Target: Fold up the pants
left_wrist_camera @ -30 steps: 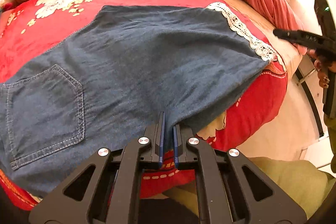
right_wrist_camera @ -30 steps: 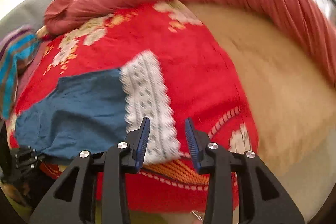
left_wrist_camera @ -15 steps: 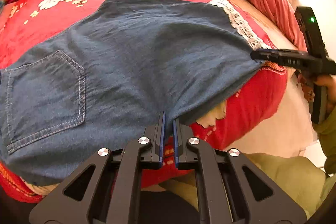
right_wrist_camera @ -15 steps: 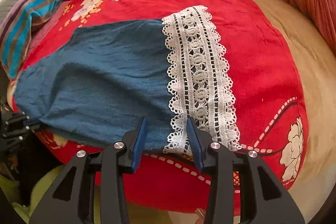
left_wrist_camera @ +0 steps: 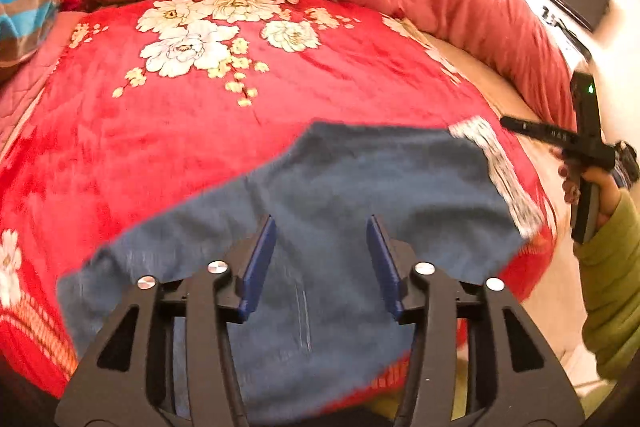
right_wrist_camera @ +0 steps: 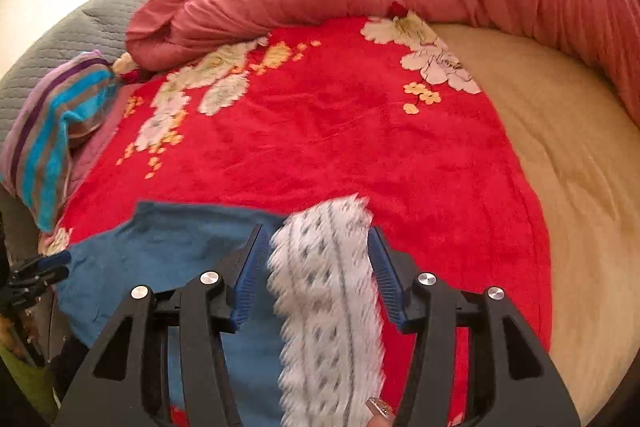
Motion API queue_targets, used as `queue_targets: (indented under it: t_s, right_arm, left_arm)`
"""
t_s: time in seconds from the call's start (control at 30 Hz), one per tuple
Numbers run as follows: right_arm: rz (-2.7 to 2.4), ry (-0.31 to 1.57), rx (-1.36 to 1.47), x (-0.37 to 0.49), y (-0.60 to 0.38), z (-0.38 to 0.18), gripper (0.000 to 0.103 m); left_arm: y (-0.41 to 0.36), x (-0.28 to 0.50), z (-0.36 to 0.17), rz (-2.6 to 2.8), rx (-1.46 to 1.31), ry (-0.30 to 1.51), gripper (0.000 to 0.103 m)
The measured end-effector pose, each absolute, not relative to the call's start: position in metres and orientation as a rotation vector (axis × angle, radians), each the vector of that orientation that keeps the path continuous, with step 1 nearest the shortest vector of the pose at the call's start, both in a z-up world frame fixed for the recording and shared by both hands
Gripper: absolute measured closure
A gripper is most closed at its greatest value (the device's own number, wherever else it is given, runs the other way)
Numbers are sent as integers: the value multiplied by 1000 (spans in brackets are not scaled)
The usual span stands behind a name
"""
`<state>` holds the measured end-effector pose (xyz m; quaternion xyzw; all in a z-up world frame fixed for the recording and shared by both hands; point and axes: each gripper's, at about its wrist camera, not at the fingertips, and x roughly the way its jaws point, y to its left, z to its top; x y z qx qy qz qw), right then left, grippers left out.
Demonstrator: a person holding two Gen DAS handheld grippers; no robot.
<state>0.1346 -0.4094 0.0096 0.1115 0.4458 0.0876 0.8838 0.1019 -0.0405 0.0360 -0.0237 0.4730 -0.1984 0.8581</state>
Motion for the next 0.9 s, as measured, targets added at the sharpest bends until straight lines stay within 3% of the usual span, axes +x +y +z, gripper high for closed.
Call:
queue_targets:
  t_s: [0.13, 0.2, 0.27, 0.43, 0.53, 0.6, 0.67, 0.73, 0.8, 0.87, 0.9]
  right_arm:
    - [190, 999, 229, 163, -415, -12, 55]
    - [209, 1038, 237, 173, -415, -27, 86]
    - [219, 1025, 228, 171, -413, -27, 89]
    - [201, 936, 316, 166, -430, -26, 88]
    - [210, 961, 259, 170, -426, -38, 80]
    - [214, 946, 232, 170, -428, -37, 68]
    - [235, 948, 213, 175, -428, -39, 64]
    - [244, 975, 205, 179, -427, -45, 62]
    - [247, 984, 206, 182, -426, -50, 61]
    - [258, 986, 212, 182, -425, -53, 62]
    - [264, 986, 218, 181, -424, -53, 76]
  left_arm:
    - [-50, 137, 25, -381, -34, 1024, 58]
    - [-54, 152, 17, -374, -38, 1041, 57]
    - [-61, 161, 9, -370, -26, 1060, 57]
    - [-76, 182, -3, -367, 7, 1075, 57]
    - [-82, 194, -13, -356, 15, 1091, 53]
    - [-85, 201, -22, -348, 18, 1107, 50]
    - [-89, 206, -31, -348, 22, 1122, 48]
    - [-93, 210, -39, -360, 12, 1120, 40]
    - [-95, 211, -41, -353, 7, 1106, 40]
    - [-98, 210, -42, -349, 8, 1101, 51]
    - [-101, 208, -41, -366, 3, 1101, 76]
